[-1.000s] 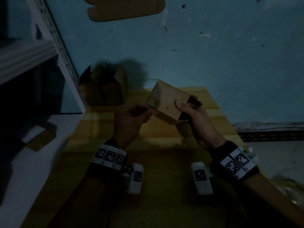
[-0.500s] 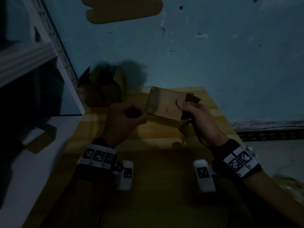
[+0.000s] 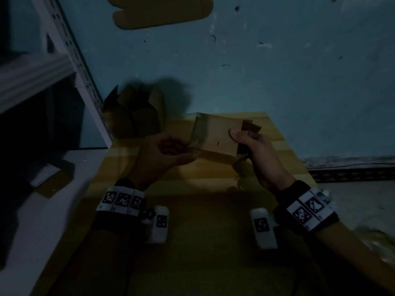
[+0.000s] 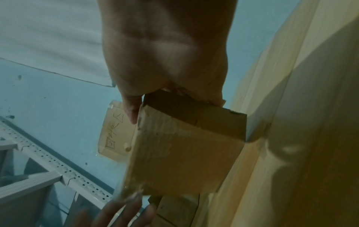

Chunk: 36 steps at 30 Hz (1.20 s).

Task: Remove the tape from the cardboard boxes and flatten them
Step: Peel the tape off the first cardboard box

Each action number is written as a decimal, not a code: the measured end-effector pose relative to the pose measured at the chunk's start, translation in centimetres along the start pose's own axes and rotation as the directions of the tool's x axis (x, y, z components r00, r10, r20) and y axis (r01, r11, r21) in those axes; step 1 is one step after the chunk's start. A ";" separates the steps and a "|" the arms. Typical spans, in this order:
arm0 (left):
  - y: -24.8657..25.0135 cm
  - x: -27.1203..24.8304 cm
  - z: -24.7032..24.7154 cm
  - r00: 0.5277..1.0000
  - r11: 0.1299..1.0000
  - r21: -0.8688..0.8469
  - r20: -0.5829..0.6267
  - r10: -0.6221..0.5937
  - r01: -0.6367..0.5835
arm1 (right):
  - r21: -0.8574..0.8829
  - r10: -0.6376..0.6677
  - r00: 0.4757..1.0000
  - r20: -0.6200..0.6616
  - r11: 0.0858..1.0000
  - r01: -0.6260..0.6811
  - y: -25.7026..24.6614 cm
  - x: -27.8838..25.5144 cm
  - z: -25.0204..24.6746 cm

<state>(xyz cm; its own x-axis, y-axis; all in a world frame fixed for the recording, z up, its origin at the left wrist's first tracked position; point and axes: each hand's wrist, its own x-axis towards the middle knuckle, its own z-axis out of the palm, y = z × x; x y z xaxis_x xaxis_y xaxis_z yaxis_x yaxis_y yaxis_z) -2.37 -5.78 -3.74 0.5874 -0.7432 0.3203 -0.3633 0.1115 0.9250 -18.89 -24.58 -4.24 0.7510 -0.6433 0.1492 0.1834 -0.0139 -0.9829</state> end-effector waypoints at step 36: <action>-0.2 0.4 2.3 0.954 0.972 0.233 -0.296 0.035 0.037 | -0.042 -0.021 0.999 0.050 0.999 0.023 -0.1 -0.7 0.8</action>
<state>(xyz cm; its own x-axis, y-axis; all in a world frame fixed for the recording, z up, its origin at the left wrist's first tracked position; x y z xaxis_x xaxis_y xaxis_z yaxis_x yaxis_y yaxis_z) -3.69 -7.64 -4.27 0.7622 -0.5101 0.3985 -0.4999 -0.0729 0.8630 -18.96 -23.51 -4.13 0.7778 -0.6036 0.1751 0.1738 -0.0612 -0.9829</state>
